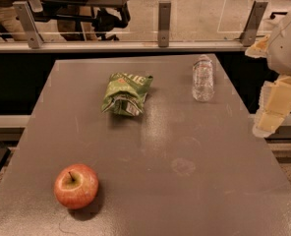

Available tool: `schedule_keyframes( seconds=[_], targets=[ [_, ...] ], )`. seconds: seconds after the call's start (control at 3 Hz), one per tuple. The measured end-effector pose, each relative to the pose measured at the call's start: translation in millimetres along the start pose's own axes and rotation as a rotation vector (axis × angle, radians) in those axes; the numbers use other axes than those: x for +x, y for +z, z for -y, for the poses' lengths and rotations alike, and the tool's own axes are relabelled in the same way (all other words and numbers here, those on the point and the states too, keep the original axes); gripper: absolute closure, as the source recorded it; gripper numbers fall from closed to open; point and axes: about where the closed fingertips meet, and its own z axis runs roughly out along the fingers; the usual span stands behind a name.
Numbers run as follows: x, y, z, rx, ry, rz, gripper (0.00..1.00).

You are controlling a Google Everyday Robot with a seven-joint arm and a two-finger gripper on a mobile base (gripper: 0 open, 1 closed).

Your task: Pick water bottle

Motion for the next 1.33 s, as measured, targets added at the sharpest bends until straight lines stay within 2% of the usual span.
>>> schedule_keyframes(
  seconds=[0.33, 0.67, 1.0, 1.33],
  targets=[
    [-0.9, 22.6, 23.5, -0.011, -0.09, 0.055, 0.0],
    [-0.9, 51.0, 54.0, -0.017, -0.245, 0.121, 0.0],
    [-3.7, 76.5, 79.4, -0.038, -0.416, 0.159, 0.0],
    [-7.4, 97.0, 99.8, -0.066, -0.62, 0.168, 0.0]
  ],
)
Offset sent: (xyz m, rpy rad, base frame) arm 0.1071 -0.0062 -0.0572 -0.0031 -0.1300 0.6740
